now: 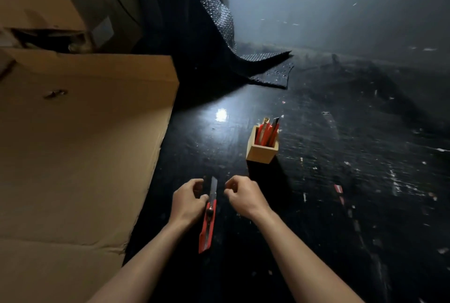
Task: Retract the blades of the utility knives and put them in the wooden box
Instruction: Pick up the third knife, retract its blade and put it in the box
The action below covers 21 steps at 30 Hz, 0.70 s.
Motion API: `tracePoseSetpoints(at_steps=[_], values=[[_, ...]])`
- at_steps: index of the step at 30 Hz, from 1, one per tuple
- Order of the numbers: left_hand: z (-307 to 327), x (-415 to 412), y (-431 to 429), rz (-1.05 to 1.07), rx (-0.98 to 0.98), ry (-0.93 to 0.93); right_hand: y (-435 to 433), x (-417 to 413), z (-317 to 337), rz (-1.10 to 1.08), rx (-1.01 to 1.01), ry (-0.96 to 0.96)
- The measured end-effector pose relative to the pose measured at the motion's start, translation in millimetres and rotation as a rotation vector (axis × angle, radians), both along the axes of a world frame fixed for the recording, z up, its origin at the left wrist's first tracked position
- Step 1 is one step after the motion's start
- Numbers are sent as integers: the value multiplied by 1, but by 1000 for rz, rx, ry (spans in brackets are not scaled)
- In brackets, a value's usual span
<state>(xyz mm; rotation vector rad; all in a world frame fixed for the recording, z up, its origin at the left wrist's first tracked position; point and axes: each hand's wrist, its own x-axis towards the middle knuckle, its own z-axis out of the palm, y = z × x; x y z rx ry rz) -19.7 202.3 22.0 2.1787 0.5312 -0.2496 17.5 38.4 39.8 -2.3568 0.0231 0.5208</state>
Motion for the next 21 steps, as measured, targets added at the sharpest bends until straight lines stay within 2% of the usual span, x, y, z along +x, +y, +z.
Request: tracePoseSetpoints(at_steps=[4,7,15,21], values=[[-17,-23,6,-28,-39,120,22,-33,-18,32,4,152],[-27,-37,5,-76,-100,177,30,-52,-30,-13,42,197],[-38,-57,3,-42,-344,161,31,-81,-39,-233,176,172],[-5,-45,1,-115,-518,46,17,-82,-10,-364,336,61]])
